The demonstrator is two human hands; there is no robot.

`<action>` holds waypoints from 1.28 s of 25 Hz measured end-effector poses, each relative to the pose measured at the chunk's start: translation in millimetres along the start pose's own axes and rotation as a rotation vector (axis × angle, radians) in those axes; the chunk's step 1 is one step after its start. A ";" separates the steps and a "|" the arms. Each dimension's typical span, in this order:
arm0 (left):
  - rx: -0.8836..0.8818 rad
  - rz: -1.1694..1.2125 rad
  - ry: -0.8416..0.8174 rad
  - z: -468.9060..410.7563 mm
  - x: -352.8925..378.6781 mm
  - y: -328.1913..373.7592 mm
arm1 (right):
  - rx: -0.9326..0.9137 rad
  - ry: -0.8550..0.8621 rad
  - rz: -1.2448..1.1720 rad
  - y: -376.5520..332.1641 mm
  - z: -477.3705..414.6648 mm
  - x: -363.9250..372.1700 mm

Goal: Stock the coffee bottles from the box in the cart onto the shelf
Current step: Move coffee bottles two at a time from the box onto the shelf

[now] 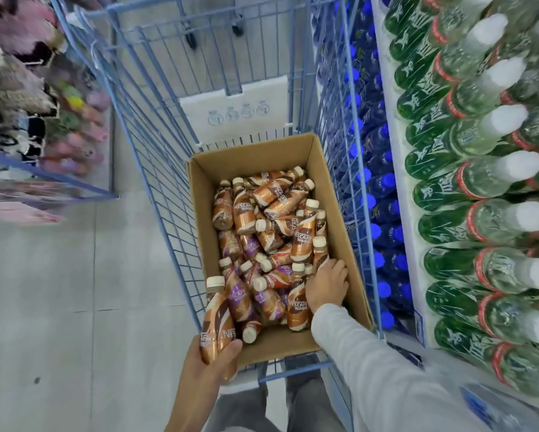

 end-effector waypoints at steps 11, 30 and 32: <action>0.209 -0.014 -0.210 14.8 15.2 42.9 | -0.039 -0.216 -0.688 43.4 44.4 -49.7; 0.732 -0.421 -0.894 266.8 172.6 58.3 | 0.129 0.305 -1.617 271.8 317.6 -242.2; 0.751 -0.459 -0.956 301.2 193.1 34.7 | 0.138 0.379 -1.652 310.3 348.7 -249.7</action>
Point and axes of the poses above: each hand's wrist, its own z-axis away from the middle knuckle, its own x-axis out of the palm, y = z × x, the point moved 1 cm from there along -z, towards the middle knuckle, and after that the axes turned 2 degrees about x, right-handed, at the moved point
